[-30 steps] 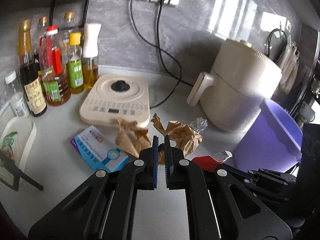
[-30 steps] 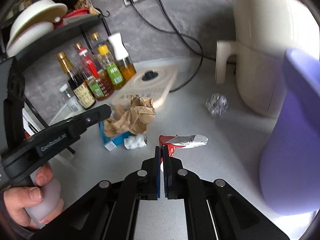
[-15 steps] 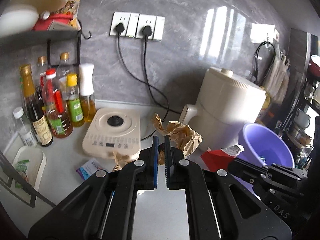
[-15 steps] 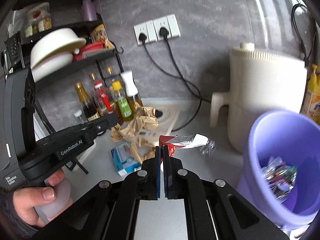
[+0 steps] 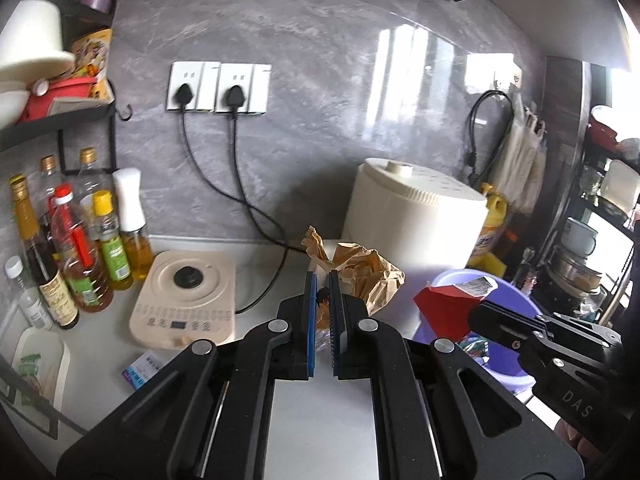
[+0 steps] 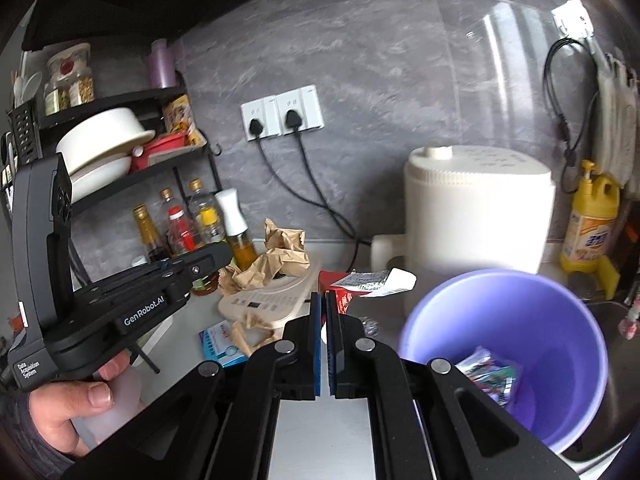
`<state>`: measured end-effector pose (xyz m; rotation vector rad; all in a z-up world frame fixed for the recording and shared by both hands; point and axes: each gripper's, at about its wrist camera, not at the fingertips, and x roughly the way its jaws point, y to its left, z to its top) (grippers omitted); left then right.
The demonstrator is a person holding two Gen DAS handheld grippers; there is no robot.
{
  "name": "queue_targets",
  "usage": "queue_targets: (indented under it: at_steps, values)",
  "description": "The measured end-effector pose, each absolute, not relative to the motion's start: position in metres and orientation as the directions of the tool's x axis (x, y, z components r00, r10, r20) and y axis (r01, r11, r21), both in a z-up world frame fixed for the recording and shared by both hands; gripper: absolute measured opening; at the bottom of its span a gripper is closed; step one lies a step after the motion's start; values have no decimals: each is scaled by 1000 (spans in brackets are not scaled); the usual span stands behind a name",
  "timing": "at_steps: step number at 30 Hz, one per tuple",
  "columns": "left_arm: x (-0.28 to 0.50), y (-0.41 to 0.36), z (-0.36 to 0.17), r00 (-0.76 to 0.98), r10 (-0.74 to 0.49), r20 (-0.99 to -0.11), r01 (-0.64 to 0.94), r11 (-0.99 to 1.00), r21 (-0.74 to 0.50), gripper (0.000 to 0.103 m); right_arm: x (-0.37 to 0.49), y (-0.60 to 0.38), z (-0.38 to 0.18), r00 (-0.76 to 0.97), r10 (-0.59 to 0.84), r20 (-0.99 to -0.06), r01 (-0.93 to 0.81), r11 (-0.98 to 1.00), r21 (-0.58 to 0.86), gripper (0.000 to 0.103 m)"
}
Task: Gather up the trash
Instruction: 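Carry the red paper into the bucket with the right gripper while the left carries brown paper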
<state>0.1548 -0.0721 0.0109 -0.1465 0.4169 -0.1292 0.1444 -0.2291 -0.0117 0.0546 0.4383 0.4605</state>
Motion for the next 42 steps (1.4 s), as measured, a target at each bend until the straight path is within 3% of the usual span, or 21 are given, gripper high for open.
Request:
queue_targets:
  at_steps: [21,40,41,42]
  values:
    - [179,-173,12,849,-352,-393,311,936,-164,6,129,-335,-6,892,227,-390,-180,972,153,3]
    - [202,-213,-9,768,-427,-477,399,902,-165,7,130,-376,-29,880,116,-461,-43,985,166,7]
    - [204,-216,-11,758,-437,-484,407,897,-173,8,129,-378,-29,880,112,-462,-37,985,167,7]
    - [205,-217,-12,753,-442,-488,410,895,-178,16,128,-380,-29,880,106,-463,-29,985,169,7]
